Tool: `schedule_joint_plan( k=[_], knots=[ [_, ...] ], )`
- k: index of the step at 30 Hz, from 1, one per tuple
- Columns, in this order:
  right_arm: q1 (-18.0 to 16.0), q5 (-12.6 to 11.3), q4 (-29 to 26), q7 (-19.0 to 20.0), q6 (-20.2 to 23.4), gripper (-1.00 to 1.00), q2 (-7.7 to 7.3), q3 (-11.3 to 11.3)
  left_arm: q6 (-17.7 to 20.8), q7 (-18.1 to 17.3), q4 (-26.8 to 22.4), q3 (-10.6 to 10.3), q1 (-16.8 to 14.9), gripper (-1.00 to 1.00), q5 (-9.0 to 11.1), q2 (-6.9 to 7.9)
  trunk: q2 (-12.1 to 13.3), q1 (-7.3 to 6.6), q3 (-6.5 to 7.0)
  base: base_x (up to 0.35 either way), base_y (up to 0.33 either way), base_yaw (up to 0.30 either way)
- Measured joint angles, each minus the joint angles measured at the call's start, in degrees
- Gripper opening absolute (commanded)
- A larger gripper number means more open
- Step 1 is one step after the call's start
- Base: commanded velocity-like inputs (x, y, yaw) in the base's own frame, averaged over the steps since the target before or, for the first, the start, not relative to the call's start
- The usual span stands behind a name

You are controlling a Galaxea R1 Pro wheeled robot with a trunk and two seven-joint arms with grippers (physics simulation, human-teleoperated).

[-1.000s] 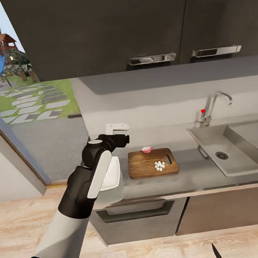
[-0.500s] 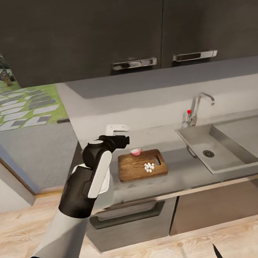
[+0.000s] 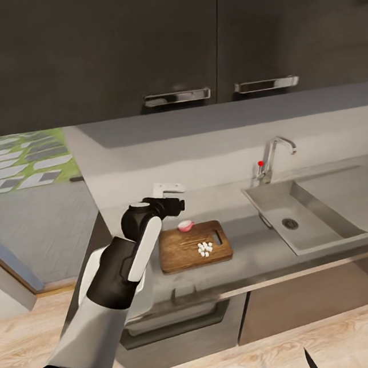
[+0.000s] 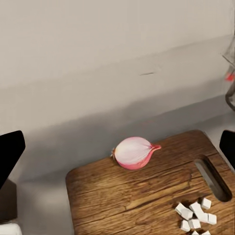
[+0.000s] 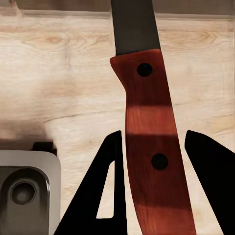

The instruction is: In the kitchen, take the Vidalia onion out of the sink, dice it on the chopping board with the paring knife, put the diced onion into the bowl on the countertop, then place both the paring knife and the chopping board into the sink.

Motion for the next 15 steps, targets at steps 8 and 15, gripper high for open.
schedule_joint_plan(
  k=[8, 15],
  knots=[
    [0.0, 0.06, -2.16, 0.23, -0.01, -1.0, 0.31, -0.11, -0.16, 0.08, 3.24, 0.09, 0.07, 1.0, -0.04, 0.58, 0.01, 0.03, 0.0, 0.06, 0.0, 0.0],
    [0.0, 0.02, -2.64, 0.22, -0.01, -1.0, 0.35, -0.15, -0.66, 0.09, 5.56, 0.1, 0.24, 1.0, -0.09, 0.71, 0.01, 0.03, 0.0, 0.001, 0.0, 0.0]
  ],
)
